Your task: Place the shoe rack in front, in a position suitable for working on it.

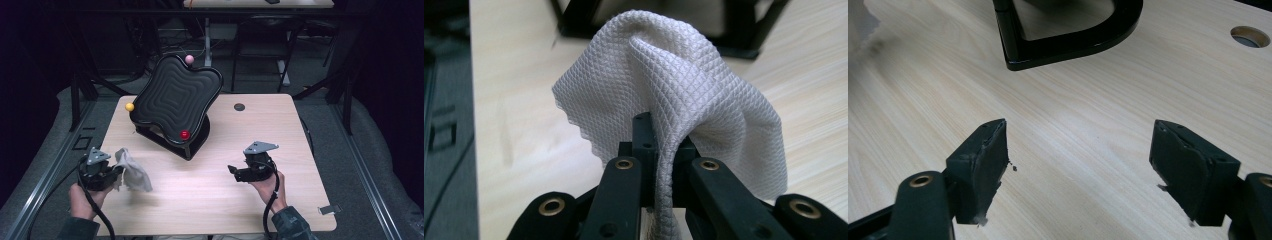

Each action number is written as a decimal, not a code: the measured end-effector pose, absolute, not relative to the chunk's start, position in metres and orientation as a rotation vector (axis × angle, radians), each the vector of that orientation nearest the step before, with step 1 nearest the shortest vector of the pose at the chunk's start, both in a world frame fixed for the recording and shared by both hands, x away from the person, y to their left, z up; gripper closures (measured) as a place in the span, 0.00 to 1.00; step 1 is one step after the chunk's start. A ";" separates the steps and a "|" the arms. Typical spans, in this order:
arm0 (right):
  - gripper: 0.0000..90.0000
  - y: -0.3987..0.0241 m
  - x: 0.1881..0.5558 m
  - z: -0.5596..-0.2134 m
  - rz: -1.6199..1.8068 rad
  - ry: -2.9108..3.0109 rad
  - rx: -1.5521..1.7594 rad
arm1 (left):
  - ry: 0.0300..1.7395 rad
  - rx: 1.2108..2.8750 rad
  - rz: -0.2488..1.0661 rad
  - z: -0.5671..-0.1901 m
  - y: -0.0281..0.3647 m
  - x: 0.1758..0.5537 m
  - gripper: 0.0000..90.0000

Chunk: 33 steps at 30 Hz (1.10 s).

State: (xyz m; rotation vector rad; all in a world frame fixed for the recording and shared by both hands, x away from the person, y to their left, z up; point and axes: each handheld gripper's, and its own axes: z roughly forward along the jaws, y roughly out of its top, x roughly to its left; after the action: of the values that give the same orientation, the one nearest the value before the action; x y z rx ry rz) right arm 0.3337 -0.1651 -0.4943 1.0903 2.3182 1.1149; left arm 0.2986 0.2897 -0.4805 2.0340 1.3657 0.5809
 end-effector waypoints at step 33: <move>0.26 -0.166 0.338 -0.501 1.092 2.324 1.107 | 1.662 2.027 0.488 -0.514 0.336 0.316 0.22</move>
State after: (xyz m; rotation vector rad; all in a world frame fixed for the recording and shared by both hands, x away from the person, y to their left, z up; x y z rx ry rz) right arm 0.3377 -0.1656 -0.5008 1.1070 2.3239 1.0917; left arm 0.3163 0.3357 -0.5137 2.0270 1.6619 0.4876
